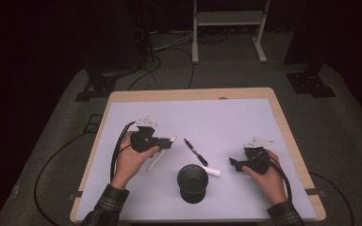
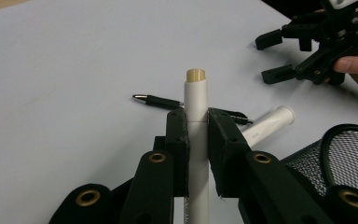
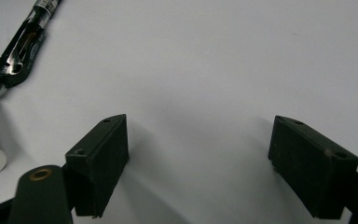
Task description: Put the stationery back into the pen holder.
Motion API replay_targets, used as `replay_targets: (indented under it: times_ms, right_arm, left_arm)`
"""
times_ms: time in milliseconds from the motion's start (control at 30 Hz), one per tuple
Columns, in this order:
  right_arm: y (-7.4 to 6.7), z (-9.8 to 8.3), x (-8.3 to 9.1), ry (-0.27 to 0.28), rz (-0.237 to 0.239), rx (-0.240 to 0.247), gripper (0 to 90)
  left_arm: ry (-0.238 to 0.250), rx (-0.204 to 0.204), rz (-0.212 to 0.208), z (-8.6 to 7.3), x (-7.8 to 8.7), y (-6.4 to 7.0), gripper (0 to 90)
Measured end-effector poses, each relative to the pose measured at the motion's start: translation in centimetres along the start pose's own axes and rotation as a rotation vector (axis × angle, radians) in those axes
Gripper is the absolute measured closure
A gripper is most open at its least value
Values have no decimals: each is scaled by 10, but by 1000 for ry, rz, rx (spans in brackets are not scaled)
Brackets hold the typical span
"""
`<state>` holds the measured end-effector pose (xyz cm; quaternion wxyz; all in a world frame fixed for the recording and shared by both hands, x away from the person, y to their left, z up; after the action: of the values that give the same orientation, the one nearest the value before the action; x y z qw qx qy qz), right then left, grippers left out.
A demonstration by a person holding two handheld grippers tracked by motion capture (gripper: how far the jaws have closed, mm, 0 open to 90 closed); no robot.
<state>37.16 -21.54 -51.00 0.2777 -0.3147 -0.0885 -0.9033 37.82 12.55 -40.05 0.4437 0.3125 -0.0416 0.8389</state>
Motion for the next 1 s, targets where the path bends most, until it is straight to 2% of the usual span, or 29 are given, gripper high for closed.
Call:
replay_targets:
  times_ms: [333,1000]
  right_arm:
    - [0,0,0,0,0,0,188]
    - [0,0,0,0,0,0,188]
  left_arm:
    - [59,-38,-38,9,10,13,785]
    - [130,-92,-103,24,23,40,785]
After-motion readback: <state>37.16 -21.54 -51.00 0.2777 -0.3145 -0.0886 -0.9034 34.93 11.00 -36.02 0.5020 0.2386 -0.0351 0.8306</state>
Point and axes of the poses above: each handheld gripper's, and its own axes: x roughly backward along the jaws, z roughly out of its top, y roughly to its right, the point moved 4 cm from there along -x, roughly forward along the jaws, and after that the axes turned 4 degrees about y, right-handed, at the moved point
